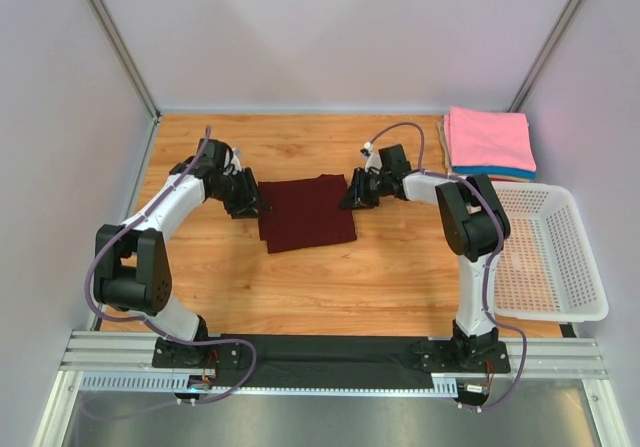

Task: Fold and stack the t-shirts
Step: Neatly place the folded tshirt to the corner

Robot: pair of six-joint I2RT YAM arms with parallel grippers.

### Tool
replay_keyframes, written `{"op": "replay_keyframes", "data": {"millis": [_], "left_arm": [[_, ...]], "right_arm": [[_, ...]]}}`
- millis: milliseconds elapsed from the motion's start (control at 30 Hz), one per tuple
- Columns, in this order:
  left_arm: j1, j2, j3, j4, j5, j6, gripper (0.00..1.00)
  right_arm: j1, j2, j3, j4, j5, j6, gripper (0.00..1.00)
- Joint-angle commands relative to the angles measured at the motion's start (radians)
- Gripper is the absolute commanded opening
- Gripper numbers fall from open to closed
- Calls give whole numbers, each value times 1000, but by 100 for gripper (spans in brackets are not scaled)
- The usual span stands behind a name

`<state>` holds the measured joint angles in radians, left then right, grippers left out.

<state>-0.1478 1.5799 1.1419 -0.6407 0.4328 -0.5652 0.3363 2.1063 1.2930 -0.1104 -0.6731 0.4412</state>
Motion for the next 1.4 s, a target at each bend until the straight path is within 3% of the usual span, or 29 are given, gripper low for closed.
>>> {"op": "replay_keyframes", "data": {"millis": [0, 400, 567, 933, 1167, 1367], "left_arm": [[7, -52, -28, -24, -31, 22, 50], [7, -103, -54, -25, -16, 10, 49], [7, -133, -48, -37, -2, 19, 49], [7, -153, 31, -109, 29, 60, 50], [7, -123, 81, -149, 34, 113, 50], [7, -84, 130, -181, 26, 151, 50]], "right_arm": [[0, -11, -32, -9, 56, -4, 27], [-14, -32, -55, -3, 63, -16, 1], [-22, -29, -17, -43, 107, -51, 0], [-71, -28, 164, -336, 297, -252, 0], [-89, 35, 359, -540, 543, -352, 0], [-108, 122, 497, -591, 528, -348, 0]]}}
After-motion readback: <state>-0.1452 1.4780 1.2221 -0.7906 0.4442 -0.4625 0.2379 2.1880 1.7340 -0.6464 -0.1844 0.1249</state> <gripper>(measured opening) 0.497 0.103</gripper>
